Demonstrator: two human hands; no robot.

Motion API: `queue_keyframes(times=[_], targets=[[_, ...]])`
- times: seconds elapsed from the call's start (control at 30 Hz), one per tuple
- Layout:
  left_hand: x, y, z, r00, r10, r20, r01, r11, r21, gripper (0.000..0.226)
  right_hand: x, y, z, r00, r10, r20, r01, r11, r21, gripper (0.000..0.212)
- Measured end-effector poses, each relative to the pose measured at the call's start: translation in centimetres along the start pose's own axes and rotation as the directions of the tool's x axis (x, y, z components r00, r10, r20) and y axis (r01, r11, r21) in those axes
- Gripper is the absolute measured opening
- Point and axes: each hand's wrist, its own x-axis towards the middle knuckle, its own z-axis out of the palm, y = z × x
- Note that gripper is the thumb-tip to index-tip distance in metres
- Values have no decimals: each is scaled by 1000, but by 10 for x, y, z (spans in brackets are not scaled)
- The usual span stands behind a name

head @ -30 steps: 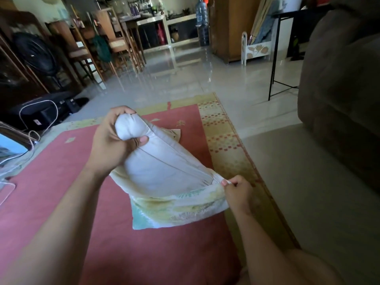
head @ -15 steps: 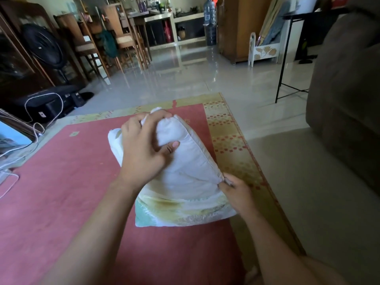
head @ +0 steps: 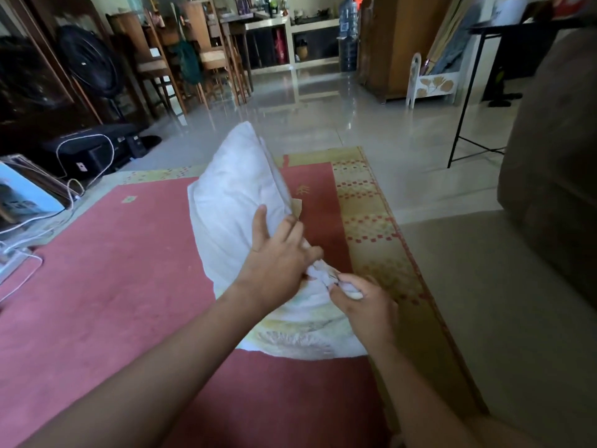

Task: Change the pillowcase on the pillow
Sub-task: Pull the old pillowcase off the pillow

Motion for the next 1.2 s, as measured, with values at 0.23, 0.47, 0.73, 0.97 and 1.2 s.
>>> queue_keyframes(times=[0.23, 0.47, 0.73, 0.97, 1.2], targets=[[-10, -31, 9, 982, -185, -27, 184, 983, -25, 32, -4, 2, 7, 955, -296, -16, 286, 935, -209, 28], [-17, -61, 29, 937, -342, 72, 346, 937, -46, 36, -7, -7, 11, 896, -433, 100, 438, 823, -361, 40], [-19, -56, 26, 954, -301, -8, 298, 949, -103, 31, -11, -7, -4, 929, -371, 8, 351, 871, -344, 24], [-29, -1, 9, 986, -85, -146, 53, 976, -211, 34, -12, -26, 0, 908, -362, 211, 375, 927, -21, 58], [-9, -32, -25, 860, -435, -266, 83, 635, -768, 53, -4, -3, 10, 952, -190, 241, 146, 971, 188, 53]])
